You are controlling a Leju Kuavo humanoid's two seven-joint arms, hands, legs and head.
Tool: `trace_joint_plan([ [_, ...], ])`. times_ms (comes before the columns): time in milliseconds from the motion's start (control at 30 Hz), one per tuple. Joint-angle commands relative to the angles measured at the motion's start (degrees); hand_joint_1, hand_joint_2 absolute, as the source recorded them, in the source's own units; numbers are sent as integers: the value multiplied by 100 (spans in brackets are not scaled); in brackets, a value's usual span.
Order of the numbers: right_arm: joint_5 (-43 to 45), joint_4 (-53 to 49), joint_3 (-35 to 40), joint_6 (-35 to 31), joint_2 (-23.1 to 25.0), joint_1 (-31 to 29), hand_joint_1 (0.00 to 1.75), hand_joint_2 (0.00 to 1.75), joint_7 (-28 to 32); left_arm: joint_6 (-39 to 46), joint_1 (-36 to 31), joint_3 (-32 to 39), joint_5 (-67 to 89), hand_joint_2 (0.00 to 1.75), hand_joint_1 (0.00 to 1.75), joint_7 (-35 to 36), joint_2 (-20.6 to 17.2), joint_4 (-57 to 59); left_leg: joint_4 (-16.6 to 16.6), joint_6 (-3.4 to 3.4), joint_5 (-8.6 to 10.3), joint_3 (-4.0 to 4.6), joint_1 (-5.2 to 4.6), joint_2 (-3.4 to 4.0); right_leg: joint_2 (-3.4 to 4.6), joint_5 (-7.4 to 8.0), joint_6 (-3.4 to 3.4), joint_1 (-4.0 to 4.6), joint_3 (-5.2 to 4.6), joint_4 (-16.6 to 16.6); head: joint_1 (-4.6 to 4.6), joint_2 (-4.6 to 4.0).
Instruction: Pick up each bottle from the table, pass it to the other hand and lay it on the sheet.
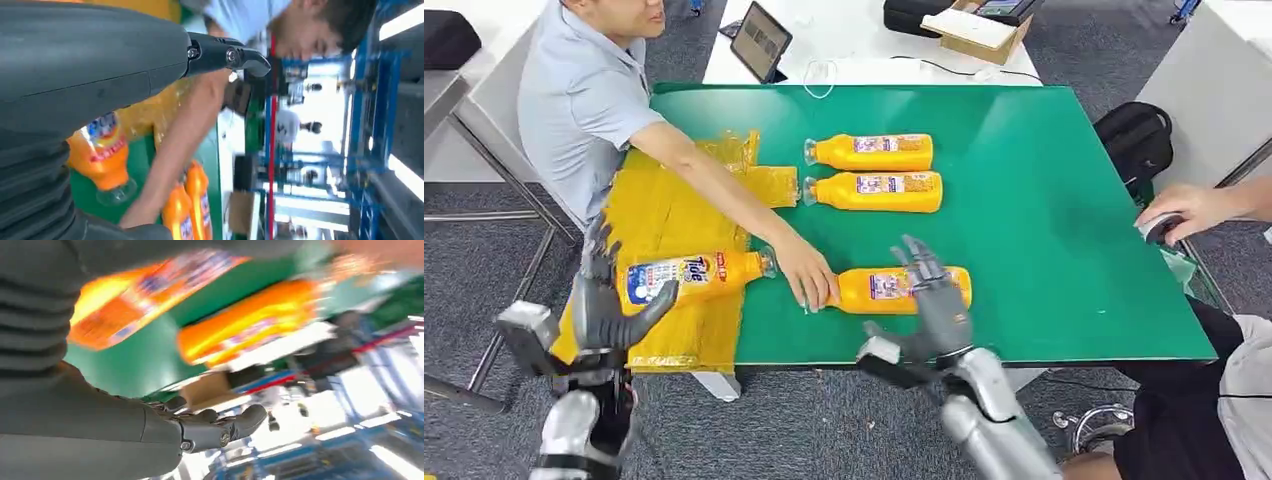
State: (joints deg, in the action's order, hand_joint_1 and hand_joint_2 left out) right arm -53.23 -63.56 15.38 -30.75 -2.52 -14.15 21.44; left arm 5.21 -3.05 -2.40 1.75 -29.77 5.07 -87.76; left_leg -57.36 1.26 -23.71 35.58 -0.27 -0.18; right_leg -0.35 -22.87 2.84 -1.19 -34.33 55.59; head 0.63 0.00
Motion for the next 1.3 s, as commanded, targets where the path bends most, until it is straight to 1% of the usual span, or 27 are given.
trace_joint_plan([
  [33,-524,1557,-320,800,-223,-1158,0,175,-418,355,235,-201,503,175,0,54,189,-719,-10,-8,-10,-19,8,15,15,-4,-13,9,18,4,0,0],
  [233,-551,1631,-287,738,-187,-1170,0,175,-453,360,238,-233,506,175,0,58,189,-678,0,-3,2,-20,7,5,4,1,-5,7,19,-1,0,0],
  [267,-524,1727,-254,835,-192,-1205,0,175,-454,358,230,-261,509,175,0,103,162,-641,-4,-7,-7,-33,12,9,9,-6,-11,13,32,1,2,0],
  [333,-419,2091,-227,1086,-119,-1393,0,175,-487,358,184,-342,517,175,0,202,149,-526,0,-2,-1,-25,7,8,7,-1,-5,7,25,-1,0,0],
  [367,-394,2247,-222,1128,-84,-1464,0,175,-500,388,173,-365,553,175,0,244,152,-469,-1,-5,-7,-36,10,12,11,-5,-9,10,35,-1,2,0],
  [400,-394,2487,-185,1123,-45,-1575,0,175,-501,577,150,-381,714,175,0,157,192,-414,2,-1,1,-25,6,11,10,1,-4,6,23,-1,0,0],
  [500,-377,2956,-164,1189,-1,-1758,0,175,-603,600,73,-497,688,175,0,211,243,-245,3,-2,3,-23,5,9,8,4,-4,5,22,-1,0,0],
  [533,-401,3132,-131,1160,-18,-1831,0,0,-625,616,44,-558,695,175,0,184,225,-234,0,-5,-3,-34,10,11,11,0,-10,10,34,-1,2,0],
  [567,-411,3223,-109,1177,-31,-1874,0,0,-641,646,34,-575,691,175,0,154,224,-254,-1,-8,-7,-45,12,11,10,-5,-15,12,44,0,2,0],
  [633,-407,3244,-109,1173,-39,-1887,0,0,-634,644,30,-586,692,175,0,157,216,-269,-1,-3,4,-20,7,2,2,2,-6,7,21,0,0,0],
  [767,-407,3244,-109,1173,-39,-1887,0,0,-634,644,30,-586,692,175,0,157,216,-269,0,-6,-2,-30,8,2,2,-3,-10,8,30,1,-2,0],
  [833,-406,3245,-107,1174,-35,-1889,0,0,-633,646,32,-575,692,175,0,157,200,-276,2,-2,3,-20,3,5,4,1,-4,3,18,1,2,0],
  [867,-406,3245,-107,1174,-35,-1889,0,0,-633,646,32,-575,692,175,0,157,200,-276,-1,-6,-4,-32,8,7,7,-5,-10,8,31,2,2,0],
  [933,-406,3245,-107,1174,-35,-1889,0,0,-633,646,32,-575,692,175,0,157,200,-276,2,-2,3,-19,4,3,3,1,-4,4,18,2,2,0],
  [967,-406,3245,-107,1174,-35,-1889,0,0,-633,646,32,-575,692,175,0,157,200,-276,-1,-5,-5,-32,8,8,7,-4,-9,9,31,2,0,0],
  [1033,-406,3245,-107,1174,-35,-1889,0,0,-633,646,32,-575,692,175,0,157,200,-276,1,-1,3,-18,4,3,3,2,-4,4,18,1,2,0],
  [1067,-406,3245,-107,1174,-35,-1889,0,0,-633,646,32,-575,692,175,0,157,200,-276,-1,-4,-2,-29,7,6,6,-2,-8,7,28,1,0,0],
  [1133,-406,3245,-107,1174,-35,-1889,0,0,-633,646,32,-575,692,175,0,157,200,-276,1,-1,4,-18,4,5,5,3,-4,4,17,1,2,0],
  [1300,-406,3245,-107,1174,-35,-1889,0,0,-633,646,32,-575,692,175,0,157,200,-276,-1,-4,0,-24,6,7,6,-1,-8,7,22,4,2,0],
])
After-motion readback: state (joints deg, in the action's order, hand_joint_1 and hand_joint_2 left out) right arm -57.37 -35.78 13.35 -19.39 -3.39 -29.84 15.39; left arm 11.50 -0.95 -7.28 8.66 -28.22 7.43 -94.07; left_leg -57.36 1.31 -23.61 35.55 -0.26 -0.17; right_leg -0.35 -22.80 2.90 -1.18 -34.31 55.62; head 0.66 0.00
